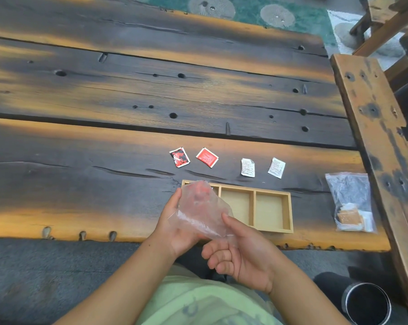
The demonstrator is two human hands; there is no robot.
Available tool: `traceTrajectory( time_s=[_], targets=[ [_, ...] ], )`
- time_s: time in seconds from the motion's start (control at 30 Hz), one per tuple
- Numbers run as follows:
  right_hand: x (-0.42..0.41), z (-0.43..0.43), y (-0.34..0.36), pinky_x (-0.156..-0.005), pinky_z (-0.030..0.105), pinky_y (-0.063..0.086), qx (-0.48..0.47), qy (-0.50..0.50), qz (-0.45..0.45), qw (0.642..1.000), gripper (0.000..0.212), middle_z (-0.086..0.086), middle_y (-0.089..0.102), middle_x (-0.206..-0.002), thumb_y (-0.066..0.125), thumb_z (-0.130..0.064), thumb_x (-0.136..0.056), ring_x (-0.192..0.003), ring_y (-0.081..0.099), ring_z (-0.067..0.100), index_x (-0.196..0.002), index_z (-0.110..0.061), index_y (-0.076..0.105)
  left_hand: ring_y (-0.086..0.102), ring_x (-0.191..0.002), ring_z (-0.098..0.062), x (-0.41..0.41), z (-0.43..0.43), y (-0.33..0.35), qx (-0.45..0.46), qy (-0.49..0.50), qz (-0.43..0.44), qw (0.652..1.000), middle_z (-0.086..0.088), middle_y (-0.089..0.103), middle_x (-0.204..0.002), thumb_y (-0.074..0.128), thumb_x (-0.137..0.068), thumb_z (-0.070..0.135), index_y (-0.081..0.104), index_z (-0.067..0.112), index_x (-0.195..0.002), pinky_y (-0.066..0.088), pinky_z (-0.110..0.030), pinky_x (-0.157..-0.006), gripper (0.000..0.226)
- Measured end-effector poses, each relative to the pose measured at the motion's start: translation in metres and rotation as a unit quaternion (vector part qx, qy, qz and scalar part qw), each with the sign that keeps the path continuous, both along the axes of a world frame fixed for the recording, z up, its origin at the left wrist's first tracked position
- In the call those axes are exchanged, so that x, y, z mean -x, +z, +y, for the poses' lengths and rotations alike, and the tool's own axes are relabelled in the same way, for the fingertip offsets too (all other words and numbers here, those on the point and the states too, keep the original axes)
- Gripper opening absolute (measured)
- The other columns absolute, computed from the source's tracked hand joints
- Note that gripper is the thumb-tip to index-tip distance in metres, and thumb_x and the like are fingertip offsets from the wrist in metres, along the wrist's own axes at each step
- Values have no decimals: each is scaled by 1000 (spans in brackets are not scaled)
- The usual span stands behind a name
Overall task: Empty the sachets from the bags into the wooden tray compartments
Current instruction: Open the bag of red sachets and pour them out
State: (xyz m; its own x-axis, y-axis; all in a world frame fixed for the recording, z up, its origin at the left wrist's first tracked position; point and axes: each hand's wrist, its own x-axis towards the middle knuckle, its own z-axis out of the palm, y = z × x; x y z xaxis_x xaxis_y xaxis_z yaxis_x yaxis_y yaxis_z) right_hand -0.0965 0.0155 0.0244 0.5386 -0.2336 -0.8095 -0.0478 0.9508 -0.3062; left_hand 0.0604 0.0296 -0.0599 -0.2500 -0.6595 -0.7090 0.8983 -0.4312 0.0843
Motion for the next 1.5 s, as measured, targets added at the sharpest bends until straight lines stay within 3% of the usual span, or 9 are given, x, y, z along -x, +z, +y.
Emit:
traceTrajectory(
  time_s=[0.23, 0.4, 0.6, 0.8, 1.0, 1.13, 1.2, 1.33, 1.5],
  targets=[
    [8, -7, 4, -51, 30, 57, 78, 29, 15, 996, 50, 28, 69, -81, 44, -39, -102, -59, 70, 30, -123, 6, 51, 64, -113, -35, -13, -25, 6, 15, -81, -16, 996, -18, 65, -125, 61, -86, 52, 70, 5, -117, 47, -49, -98, 57],
    [18, -17, -4, -60, 31, 60, 180, 82, 138, 970, 29, 22, 75, -83, 43, -32, -106, -66, 72, 28, -109, -6, 56, 67, -105, -32, -21, -65, 16, 74, -130, -109, 983, -20, 67, -123, 57, -90, 47, 60, 5, -133, 54, -44, -93, 59],
    [34, -17, -28, -65, 34, 59, 231, 70, 213, 947, 30, 15, 76, -82, 44, -27, -105, -73, 73, 27, -107, -4, 62, 72, -87, -21, -18, -107, 13, 100, -130, -279, 946, -17, 69, -112, 56, -99, 15, 67, -5, -111, 59, -37, -84, 26],
    [59, -17, -47, -62, 29, 58, 260, -12, 230, 938, 26, 7, 69, -78, 47, -18, -104, -68, 68, 17, -96, -3, 67, 74, -75, -29, -1, -141, 22, 142, -150, -311, 928, -23, 71, -95, 48, -101, 2, 61, -14, -110, 61, -41, -81, 23],
    [121, -33, -70, -56, 23, 50, 343, 16, 256, 904, 28, -3, 59, -61, 49, -9, -101, -54, 54, 12, -84, -6, 71, 75, -82, -29, 42, -163, 11, 168, -192, -379, 889, -19, 75, -102, 47, -102, 5, 68, 0, -89, 63, -36, -76, 26],
    [188, -49, -95, -53, 24, 48, 348, 18, 276, 896, 27, -3, 55, -55, 54, -9, -99, -46, 51, 12, -79, -11, 71, 76, -80, -25, 95, -179, 3, 159, -202, -398, 881, -16, 75, -98, 48, -102, 9, 68, 1, -100, 63, -31, -68, 21],
    [224, -58, -105, -52, 26, 47, 336, 2, 275, 901, 28, 2, 57, -55, 56, -8, -98, -45, 51, 14, -72, -10, 67, 76, -81, -23, 126, -186, -1, 164, -238, -420, 861, -13, 75, -95, 50, -101, 10, 66, 0, -107, 61, -31, -70, 19],
    [282, -74, -131, -52, 27, 47, 320, 16, 280, 905, 30, 4, 64, -56, 57, -11, -98, -44, 54, 15, -69, -10, 64, 75, -71, -18, 184, -209, -10, 164, -294, -504, 796, -12, 72, -87, 57, -97, 6, 66, 0, -103, 56, -24, -54, 12],
    [320, -84, -161, -48, 27, 48, 285, 33, 295, 911, 28, 5, 65, -55, 54, -9, -99, -42, 53, 15, -72, -5, 62, 67, -68, -15, 232, -231, -37, 152, -339, -591, 716, -7, 67, -77, 66, -93, 12, 70, 8, -85, 56, -33, -67, 9]
  ],
)
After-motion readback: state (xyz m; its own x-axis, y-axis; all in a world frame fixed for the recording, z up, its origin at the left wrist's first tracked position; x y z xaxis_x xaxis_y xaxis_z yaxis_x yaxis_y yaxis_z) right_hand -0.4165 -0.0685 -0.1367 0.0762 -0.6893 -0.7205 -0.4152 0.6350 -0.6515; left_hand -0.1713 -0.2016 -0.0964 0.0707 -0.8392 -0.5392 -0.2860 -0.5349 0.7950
